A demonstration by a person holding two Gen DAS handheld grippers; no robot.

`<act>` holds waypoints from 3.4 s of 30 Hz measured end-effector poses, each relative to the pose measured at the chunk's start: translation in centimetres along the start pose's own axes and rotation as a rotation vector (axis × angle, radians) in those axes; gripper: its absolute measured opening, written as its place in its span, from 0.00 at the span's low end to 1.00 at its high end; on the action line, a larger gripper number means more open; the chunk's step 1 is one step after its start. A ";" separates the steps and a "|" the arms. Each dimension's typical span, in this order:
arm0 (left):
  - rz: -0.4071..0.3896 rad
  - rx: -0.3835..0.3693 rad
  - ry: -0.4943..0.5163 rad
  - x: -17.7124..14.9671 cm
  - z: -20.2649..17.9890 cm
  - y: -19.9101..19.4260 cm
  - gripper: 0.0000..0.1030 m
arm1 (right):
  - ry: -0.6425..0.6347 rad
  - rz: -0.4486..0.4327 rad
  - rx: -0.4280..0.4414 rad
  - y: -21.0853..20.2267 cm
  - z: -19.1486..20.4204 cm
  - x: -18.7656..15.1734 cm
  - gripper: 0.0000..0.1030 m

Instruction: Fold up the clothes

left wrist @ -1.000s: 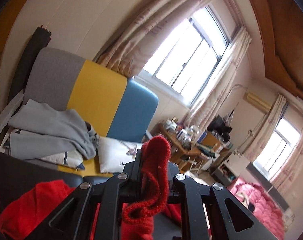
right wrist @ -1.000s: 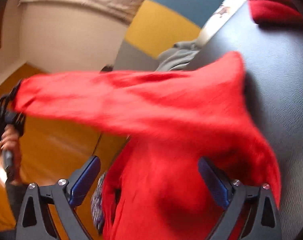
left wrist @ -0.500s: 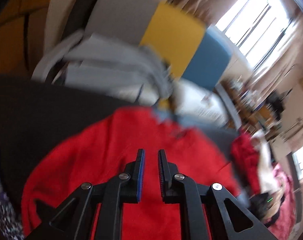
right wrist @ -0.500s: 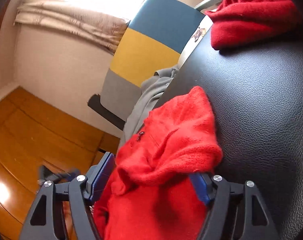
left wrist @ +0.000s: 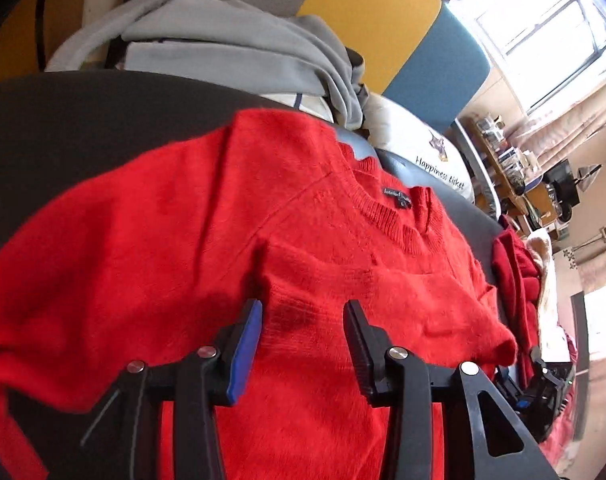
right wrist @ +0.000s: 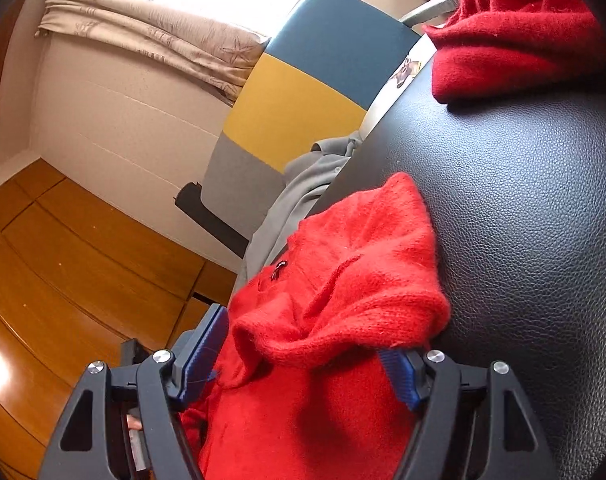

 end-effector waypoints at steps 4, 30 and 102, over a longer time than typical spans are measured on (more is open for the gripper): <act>-0.115 -0.079 -0.012 1.0 -1.6 -2.6 0.02 | 0.001 0.000 0.006 0.1 -0.1 0.1 0.72; 0.034 0.052 0.701 -0.3 -20.1 0.9 0.47 | -0.012 0.008 0.021 -0.2 0.2 0.3 0.72; -0.201 0.078 0.062 -5.0 2.5 -4.5 0.51 | -0.804 0.373 -0.868 7.4 -1.2 6.9 0.11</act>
Point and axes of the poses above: each gripper's, at about its wrist camera, not at the fingertips, and y roughly the way its jaws point, z to its left, x to its top, the point moved 6 cm from there along y, roughly the way its jaws point, and after that the axes turned 4 degrees about z, right-handed, at the moved point
